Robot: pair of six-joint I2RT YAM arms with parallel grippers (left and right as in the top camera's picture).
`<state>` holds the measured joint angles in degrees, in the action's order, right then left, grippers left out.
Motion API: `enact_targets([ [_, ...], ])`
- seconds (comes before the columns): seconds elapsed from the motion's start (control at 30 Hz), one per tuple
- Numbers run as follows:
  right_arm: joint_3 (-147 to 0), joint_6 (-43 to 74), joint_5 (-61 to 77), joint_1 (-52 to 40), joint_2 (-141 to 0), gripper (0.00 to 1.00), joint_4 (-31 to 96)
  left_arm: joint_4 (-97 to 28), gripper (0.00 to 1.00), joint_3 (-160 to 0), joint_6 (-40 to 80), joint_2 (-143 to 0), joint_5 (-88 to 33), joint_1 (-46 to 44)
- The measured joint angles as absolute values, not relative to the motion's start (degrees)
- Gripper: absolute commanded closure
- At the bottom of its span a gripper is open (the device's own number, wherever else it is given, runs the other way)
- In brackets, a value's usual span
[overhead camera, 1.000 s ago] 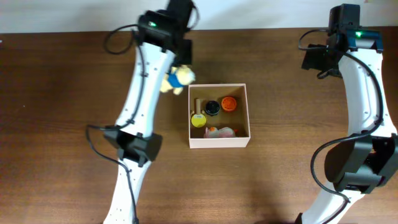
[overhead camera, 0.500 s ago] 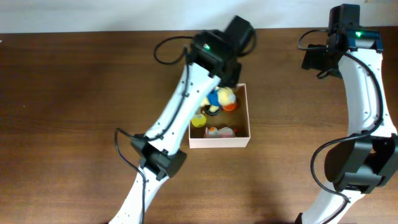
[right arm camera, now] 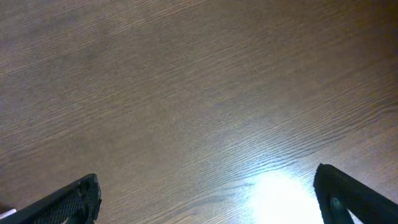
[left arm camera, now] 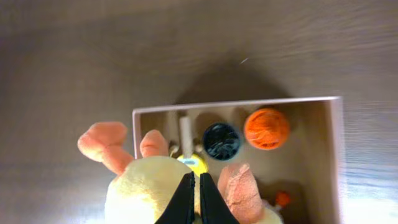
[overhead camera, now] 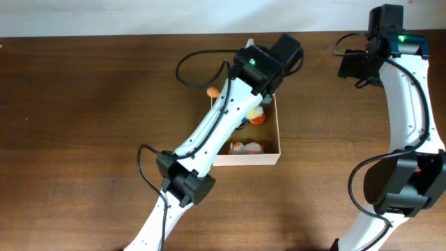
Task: Pack container
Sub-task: 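Carry the yellow duck over the box and lower it in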
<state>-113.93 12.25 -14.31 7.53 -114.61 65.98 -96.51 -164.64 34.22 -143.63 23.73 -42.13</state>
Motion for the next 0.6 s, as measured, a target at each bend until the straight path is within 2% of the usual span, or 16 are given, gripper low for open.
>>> enact_targets([
  [0.27, -113.93, 12.27, -14.28, 7.53, -114.61, 0.01, 65.98, -91.94, 0.98, -148.64, 41.06, -143.81, 24.51, -42.11],
  [0.6, -113.93, 12.27, -14.28, 7.53, -114.61, 0.01, 65.98, -85.86, 0.98, -145.18, 41.89, -143.85, 22.9, -43.64],
])
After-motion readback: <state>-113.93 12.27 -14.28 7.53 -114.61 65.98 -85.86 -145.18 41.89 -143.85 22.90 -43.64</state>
